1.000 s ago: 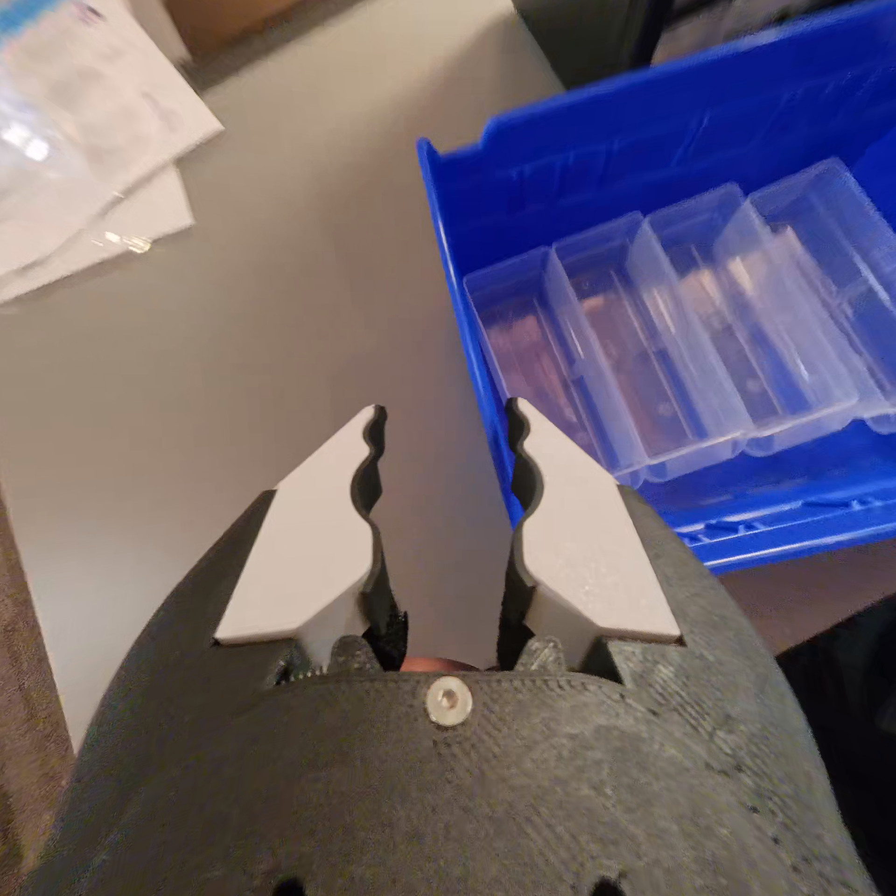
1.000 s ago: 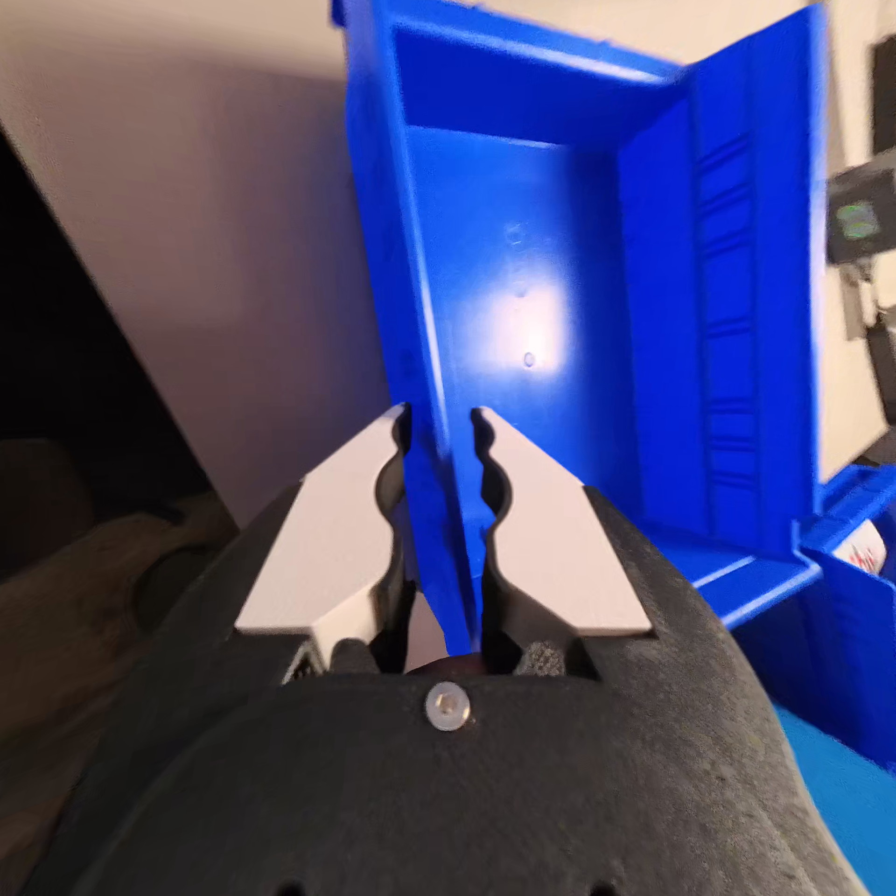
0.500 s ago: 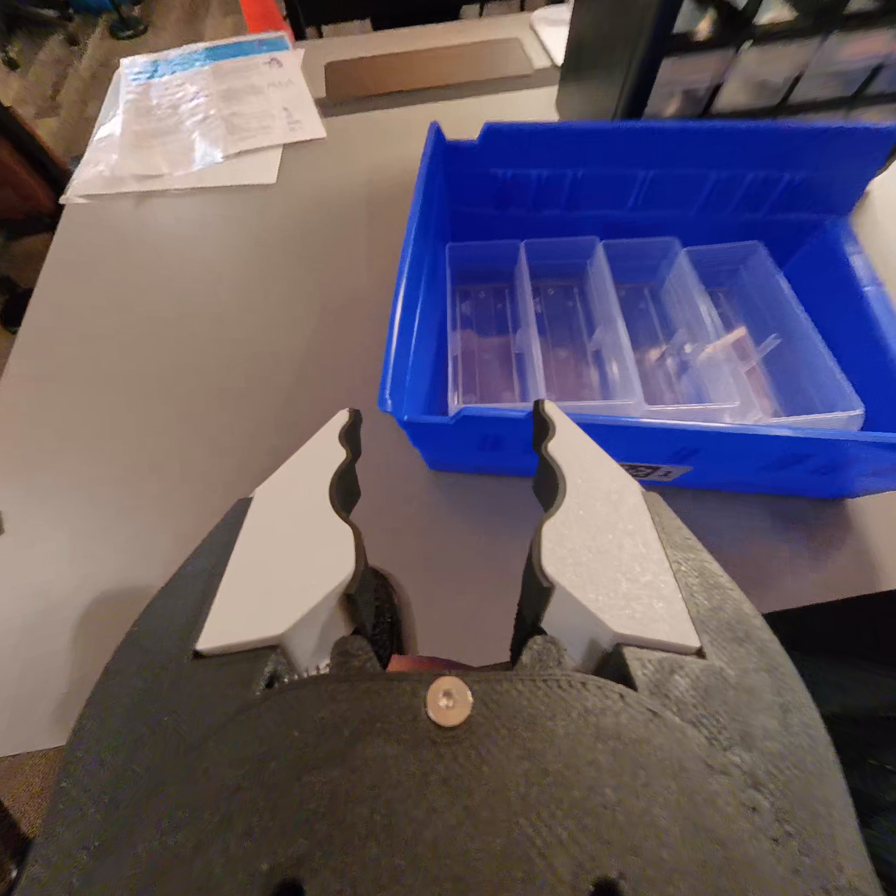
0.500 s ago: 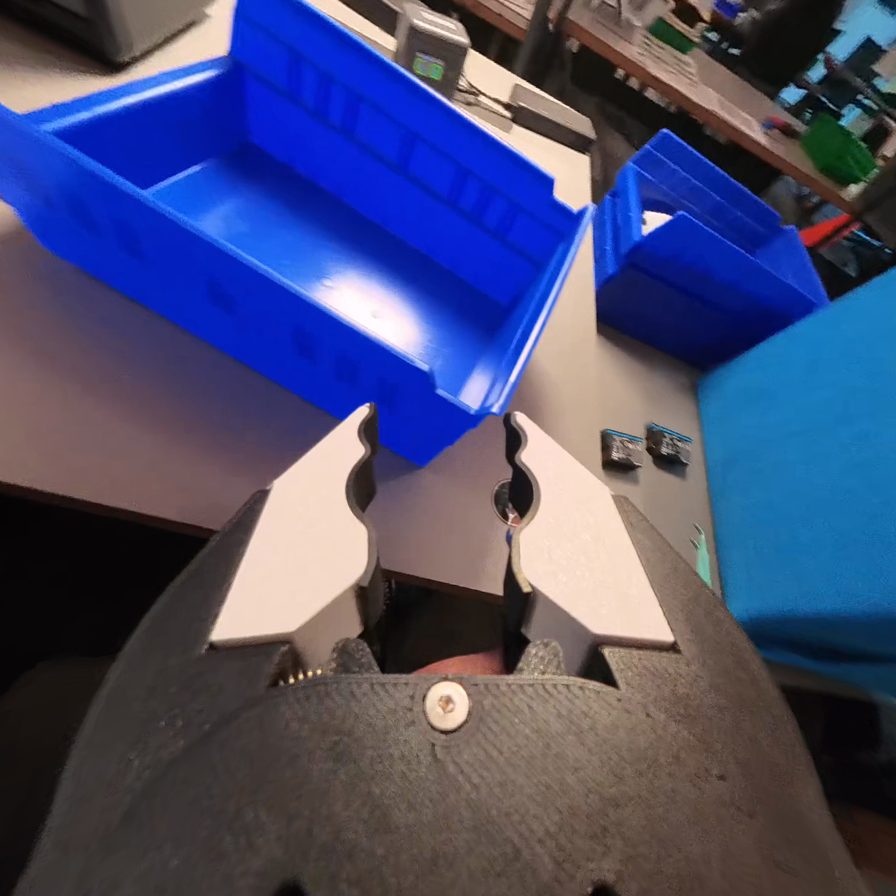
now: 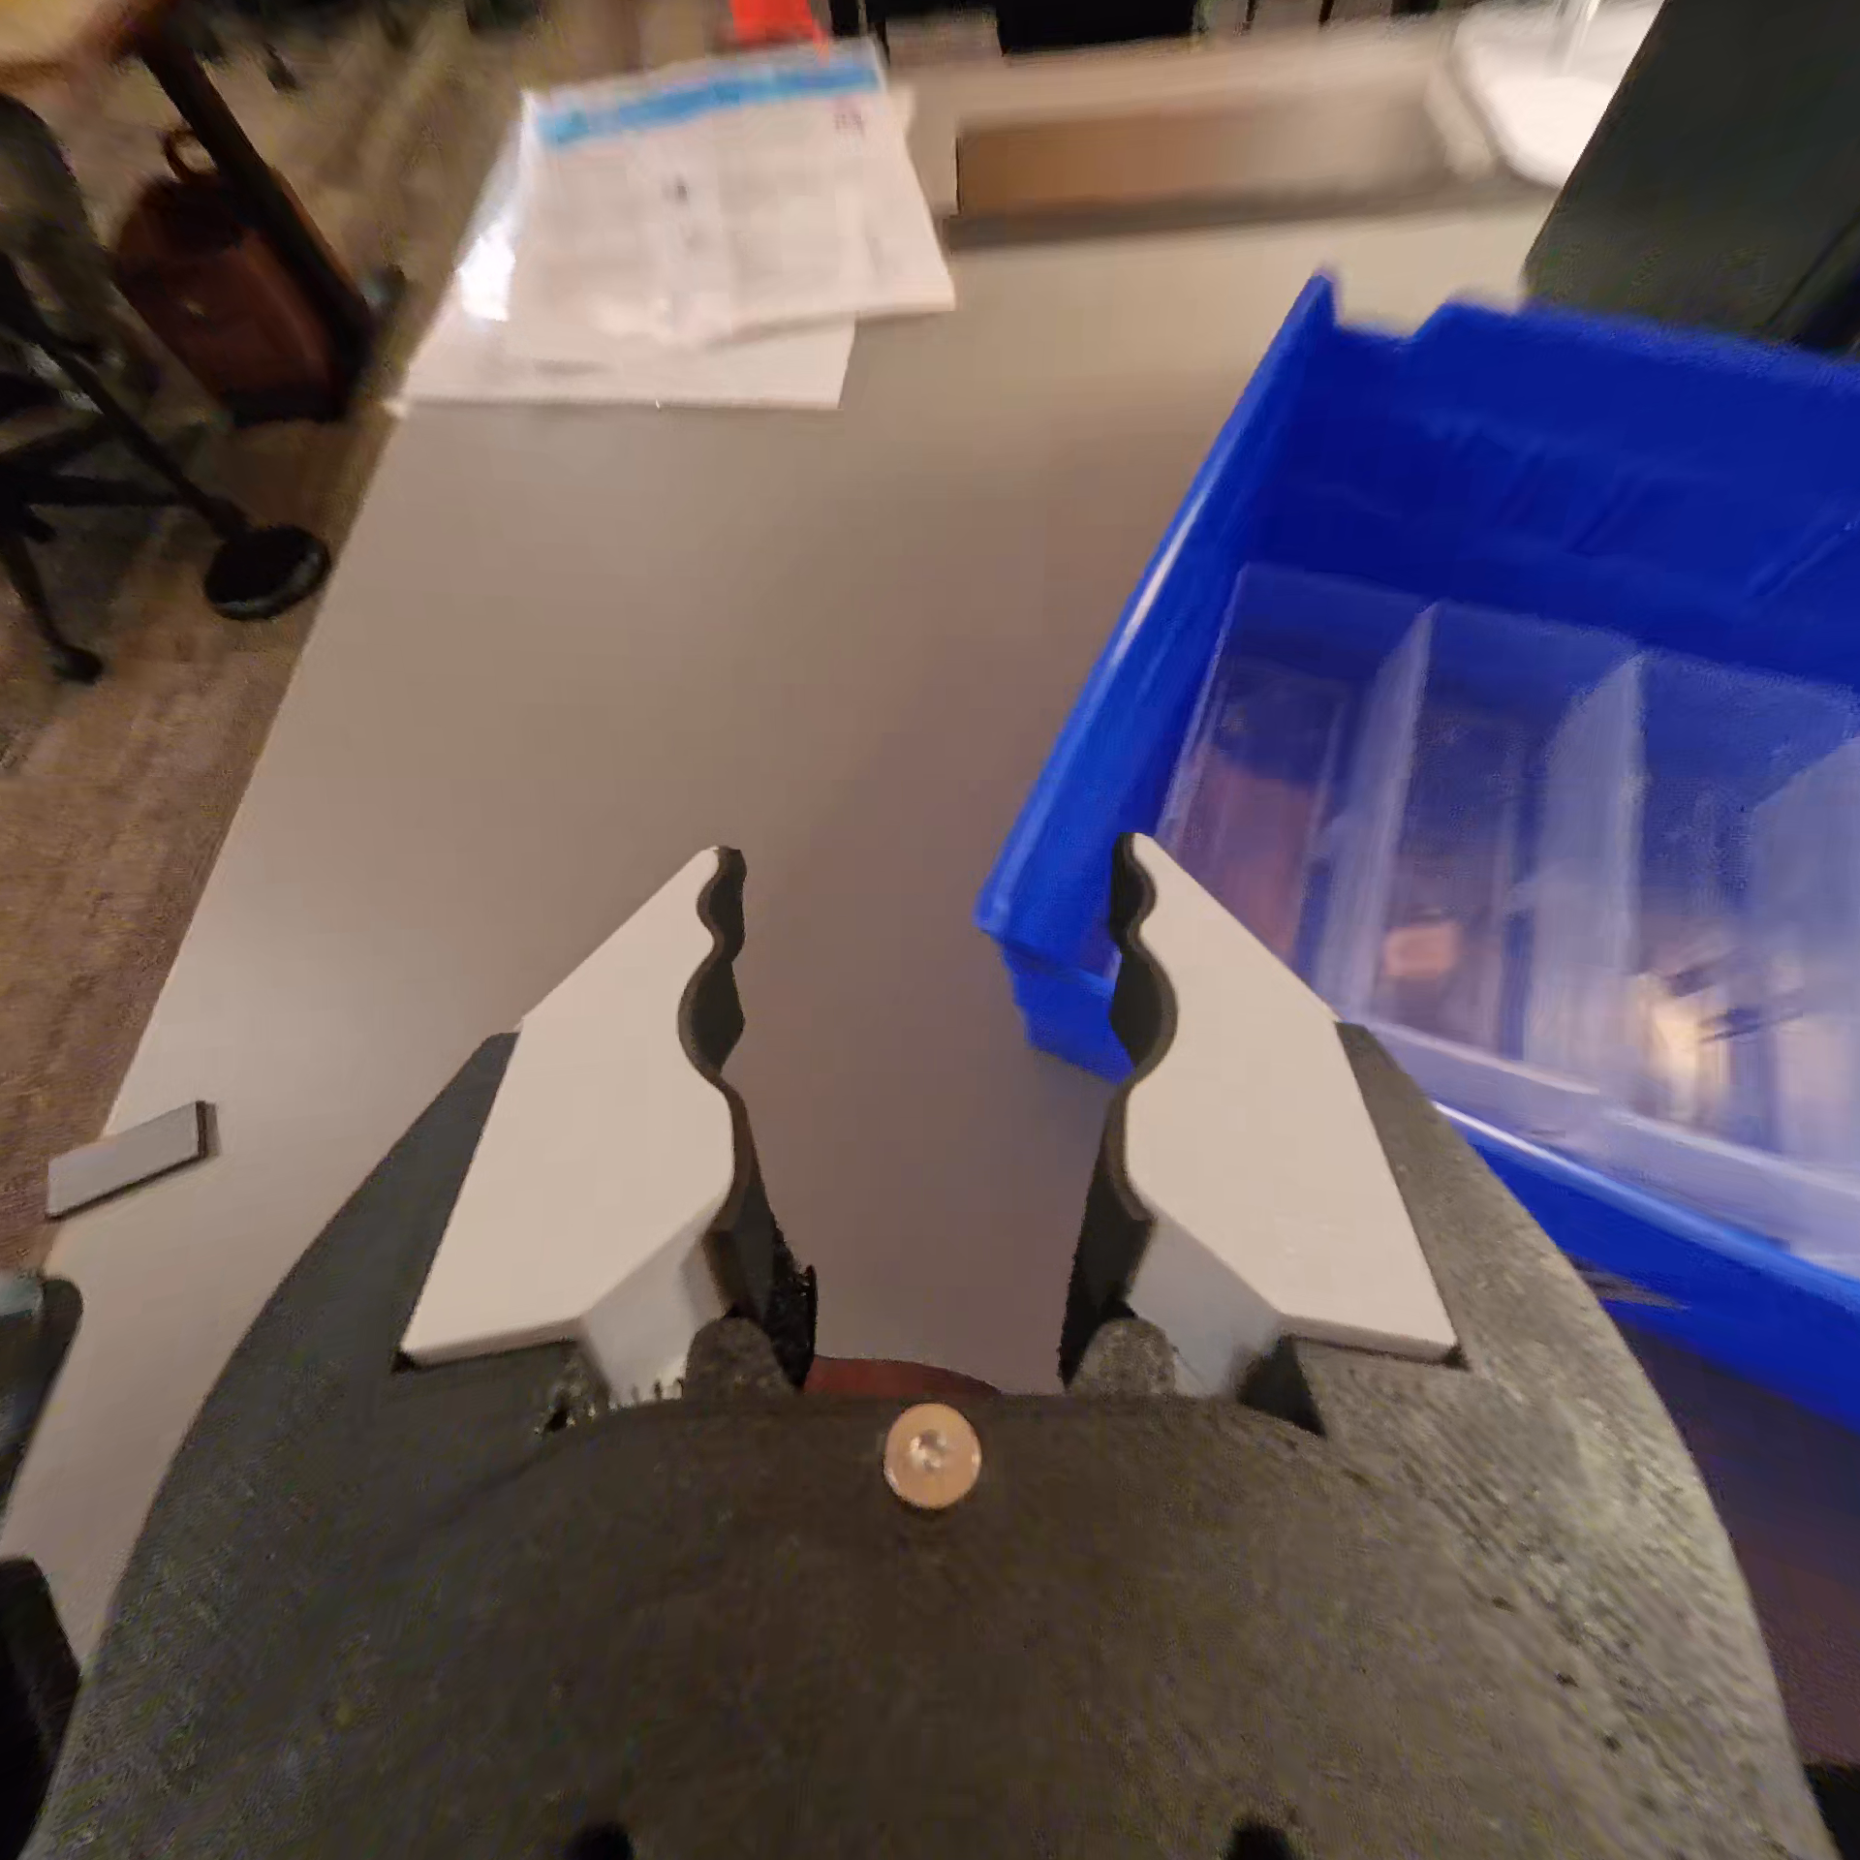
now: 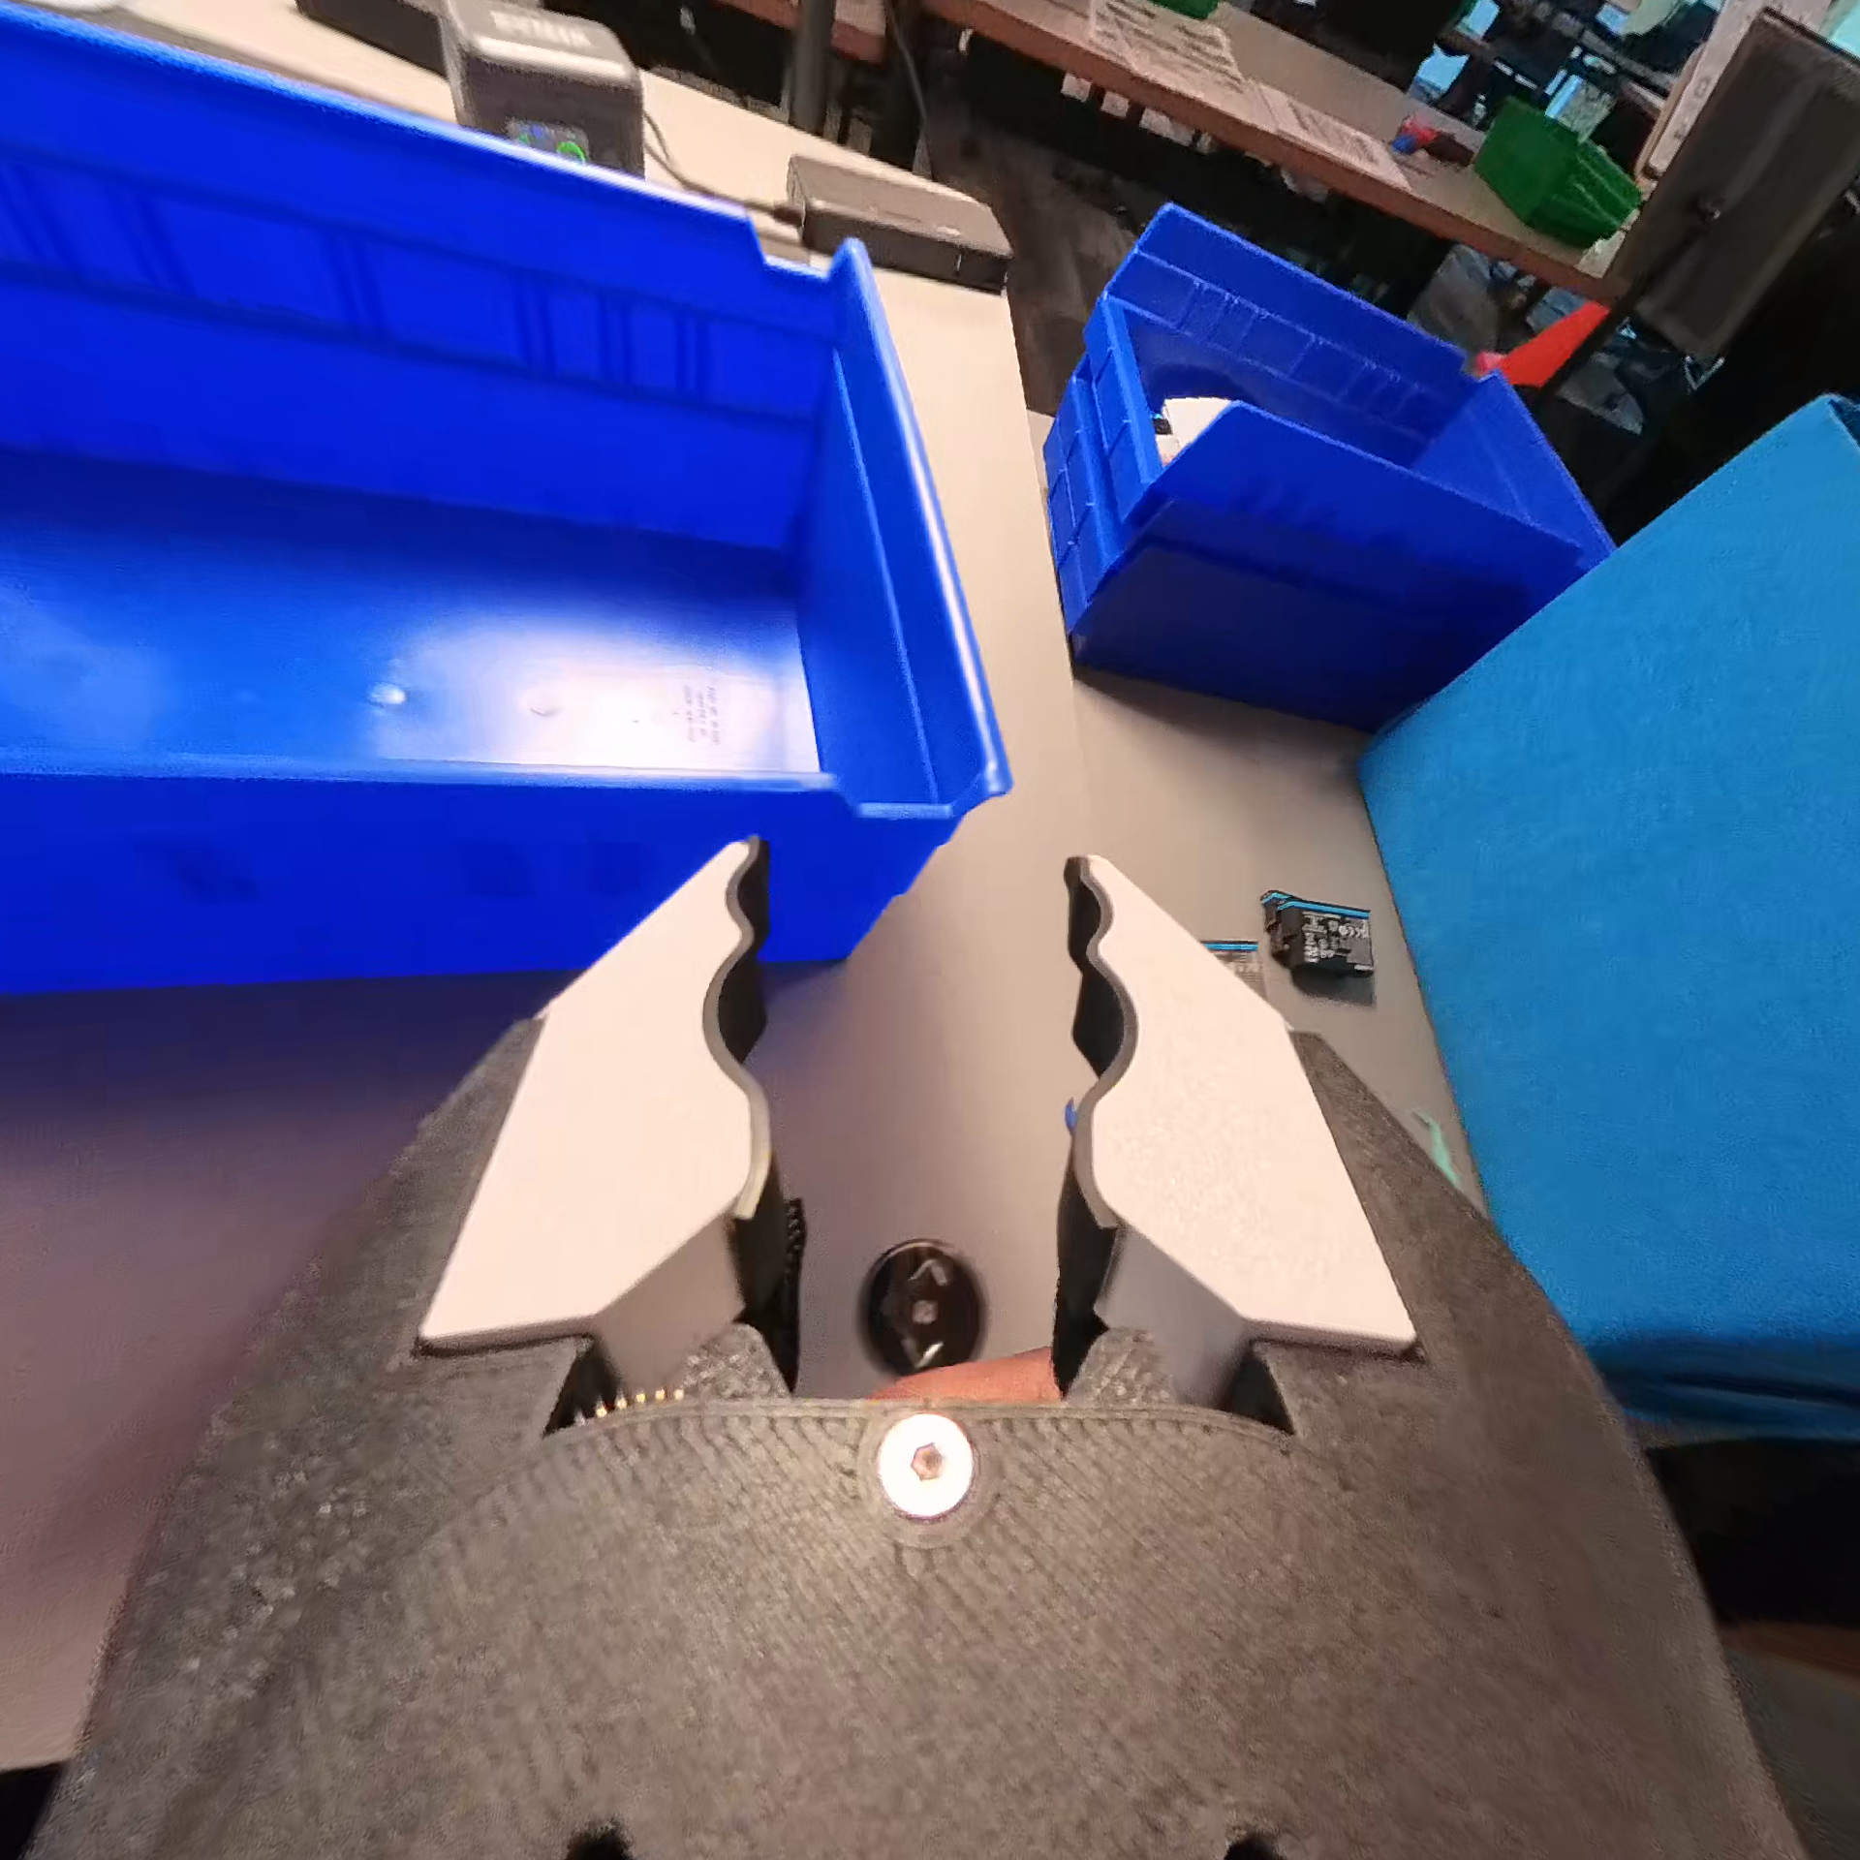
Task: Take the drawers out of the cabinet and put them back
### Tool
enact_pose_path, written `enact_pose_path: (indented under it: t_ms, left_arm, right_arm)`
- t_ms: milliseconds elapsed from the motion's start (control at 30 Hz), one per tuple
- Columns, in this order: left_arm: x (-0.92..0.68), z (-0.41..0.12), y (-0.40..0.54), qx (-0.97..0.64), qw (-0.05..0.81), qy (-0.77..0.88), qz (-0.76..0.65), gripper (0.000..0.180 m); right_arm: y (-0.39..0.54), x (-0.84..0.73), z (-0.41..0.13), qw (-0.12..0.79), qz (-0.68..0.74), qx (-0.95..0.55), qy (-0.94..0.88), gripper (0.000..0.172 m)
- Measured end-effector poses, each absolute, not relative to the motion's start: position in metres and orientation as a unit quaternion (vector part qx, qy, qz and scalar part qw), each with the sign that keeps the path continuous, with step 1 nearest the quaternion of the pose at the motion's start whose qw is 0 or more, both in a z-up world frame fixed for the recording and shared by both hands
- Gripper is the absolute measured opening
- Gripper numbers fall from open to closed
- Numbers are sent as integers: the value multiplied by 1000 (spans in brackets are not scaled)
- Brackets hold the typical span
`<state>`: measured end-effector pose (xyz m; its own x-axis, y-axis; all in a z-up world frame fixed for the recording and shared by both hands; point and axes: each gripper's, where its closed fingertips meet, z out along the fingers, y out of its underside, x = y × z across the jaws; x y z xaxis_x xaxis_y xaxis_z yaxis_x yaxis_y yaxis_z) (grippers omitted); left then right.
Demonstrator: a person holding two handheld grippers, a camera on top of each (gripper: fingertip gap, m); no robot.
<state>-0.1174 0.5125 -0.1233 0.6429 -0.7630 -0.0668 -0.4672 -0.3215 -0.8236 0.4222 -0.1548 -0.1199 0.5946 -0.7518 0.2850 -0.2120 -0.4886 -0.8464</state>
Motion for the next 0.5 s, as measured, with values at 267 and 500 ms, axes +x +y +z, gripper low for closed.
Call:
enact_pose_path:
  t_ms: [267, 500]
  left_arm:
    - [-98, -81, 366, -726, 520, 328, -307, 91]
    - [-66, -97, 304, -710, 538, 354, -284, 110]
  right_arm:
    - [-68, 294, -128, 565, -216, -728, 323, 78]
    - [8, 257, -142, 547, -215, -741, 326, 110]
